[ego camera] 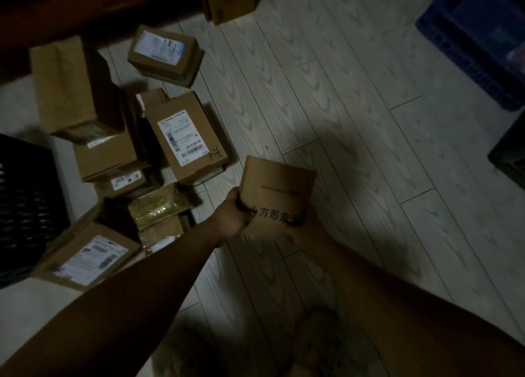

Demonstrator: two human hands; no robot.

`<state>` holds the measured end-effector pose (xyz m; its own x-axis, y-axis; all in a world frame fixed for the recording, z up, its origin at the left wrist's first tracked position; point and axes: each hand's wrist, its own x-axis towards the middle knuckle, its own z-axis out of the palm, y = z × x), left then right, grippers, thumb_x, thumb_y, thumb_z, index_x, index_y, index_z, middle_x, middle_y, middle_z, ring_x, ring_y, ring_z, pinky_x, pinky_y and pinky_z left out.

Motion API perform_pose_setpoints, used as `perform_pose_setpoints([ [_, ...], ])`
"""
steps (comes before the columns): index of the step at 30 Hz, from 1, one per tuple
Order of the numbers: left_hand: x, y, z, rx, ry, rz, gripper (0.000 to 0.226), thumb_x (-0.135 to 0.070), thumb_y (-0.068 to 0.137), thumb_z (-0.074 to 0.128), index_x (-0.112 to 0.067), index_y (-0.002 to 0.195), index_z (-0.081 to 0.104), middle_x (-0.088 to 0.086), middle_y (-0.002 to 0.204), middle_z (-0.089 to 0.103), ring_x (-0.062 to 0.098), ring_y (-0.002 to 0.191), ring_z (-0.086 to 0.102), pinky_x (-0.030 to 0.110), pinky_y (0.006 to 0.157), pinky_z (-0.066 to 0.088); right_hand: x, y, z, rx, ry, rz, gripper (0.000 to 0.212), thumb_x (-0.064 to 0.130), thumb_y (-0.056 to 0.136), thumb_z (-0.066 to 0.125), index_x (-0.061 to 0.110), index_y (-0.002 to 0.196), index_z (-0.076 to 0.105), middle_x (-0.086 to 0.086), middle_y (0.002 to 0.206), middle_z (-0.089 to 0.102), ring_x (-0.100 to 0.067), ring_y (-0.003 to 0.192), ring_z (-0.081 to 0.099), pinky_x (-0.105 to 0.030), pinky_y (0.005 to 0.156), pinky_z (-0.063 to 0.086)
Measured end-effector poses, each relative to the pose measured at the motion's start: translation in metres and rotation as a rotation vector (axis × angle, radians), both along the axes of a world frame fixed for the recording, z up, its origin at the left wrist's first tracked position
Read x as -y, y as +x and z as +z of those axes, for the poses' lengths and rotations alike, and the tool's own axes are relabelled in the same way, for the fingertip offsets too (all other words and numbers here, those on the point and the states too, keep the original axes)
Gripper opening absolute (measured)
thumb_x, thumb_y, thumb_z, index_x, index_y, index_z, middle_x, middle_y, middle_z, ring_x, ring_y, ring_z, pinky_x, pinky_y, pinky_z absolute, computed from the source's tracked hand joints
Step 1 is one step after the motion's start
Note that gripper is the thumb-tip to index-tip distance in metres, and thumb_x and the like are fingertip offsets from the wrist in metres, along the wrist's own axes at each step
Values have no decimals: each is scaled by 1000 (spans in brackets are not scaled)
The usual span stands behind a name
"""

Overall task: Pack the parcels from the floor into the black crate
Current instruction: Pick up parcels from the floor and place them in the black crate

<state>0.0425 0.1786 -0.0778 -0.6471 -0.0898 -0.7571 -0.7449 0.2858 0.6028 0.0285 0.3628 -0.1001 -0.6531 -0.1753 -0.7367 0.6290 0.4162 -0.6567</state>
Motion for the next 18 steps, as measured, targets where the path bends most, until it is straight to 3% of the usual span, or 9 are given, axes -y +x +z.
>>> perform_pose_setpoints([
  [1, 3, 0, 18, -22, 12, -13, 68, 0, 84, 58, -15, 140, 23, 13, 124, 47, 22, 97, 50, 31, 72, 43, 1, 0, 20, 14, -22, -19, 22, -5, 86, 59, -2, 107, 53, -13, 89, 58, -14, 68, 65, -24, 53, 53],
  [2, 7, 0, 39, -37, 30, -6, 70, 1, 84, 57, -19, 140, 21, 12, 120, 50, 22, 92, 53, 31, 68, 44, 2, -2, 43, 26, -28, -30, 32, 2, 83, 65, -2, 112, 52, -14, 97, 61, -19, 80, 66, -33, 65, 57],
  [4, 17, 4, 90, -64, 31, 29, 70, -2, 85, 57, -28, 139, 21, 7, 105, 56, 20, 77, 57, 28, 55, 47, 11, -3, 104, 0, 59, 17, 69, 18, 78, 74, 12, 137, 38, -8, 122, 58, -27, 106, 60, -49, 86, 53],
  [5, 24, 6, 119, -86, 26, 49, 68, -4, 86, 56, -30, 139, 22, 7, 102, 56, 19, 72, 58, 27, 51, 48, 17, -4, 137, -25, 78, 23, 78, 23, 78, 74, 18, 142, 30, -3, 128, 55, -25, 110, 57, -49, 89, 51],
  [7, 40, 12, 181, -134, 40, 91, 62, -8, 89, 55, -29, 139, 25, 7, 109, 53, 25, 82, 59, 32, 61, 52, 31, -4, 203, -94, 92, 46, 80, 26, 82, 69, 24, 146, 20, 4, 128, 49, -21, 111, 53, -41, 87, 50],
  [9, 57, 18, 247, -158, 55, 155, 58, -8, 90, 53, -32, 136, 28, 1, 111, 50, 28, 91, 58, 39, 68, 55, 46, -4, 268, -138, 89, 82, 80, 24, 85, 65, 26, 147, 15, -1, 132, 48, -25, 115, 51, -43, 88, 49],
  [13, 92, 39, 372, -251, 53, 228, 58, -4, 90, 53, -27, 138, 30, 1, 109, 50, 17, 81, 58, 20, 50, 53, 78, 5, 396, -195, 11, 103, 77, 22, 88, 62, 29, 148, 14, -6, 143, 43, -30, 125, 47, -55, 95, 47],
  [15, 107, 52, 427, -270, 58, 271, 59, -6, 89, 55, -28, 138, 30, -2, 107, 50, 24, 88, 60, 29, 57, 57, 92, 15, 452, -249, -21, 125, 74, 21, 91, 58, 31, 149, 13, -4, 145, 41, -27, 129, 44, -52, 101, 43],
  [18, 128, 73, 497, -307, 48, 326, 60, -6, 89, 56, -29, 138, 30, 0, 108, 50, 28, 93, 59, 45, 70, 58, 112, 30, 522, -343, -41, 161, 66, 20, 94, 54, 33, 148, 17, 1, 145, 40, -20, 129, 41, -33, 101, 39],
])
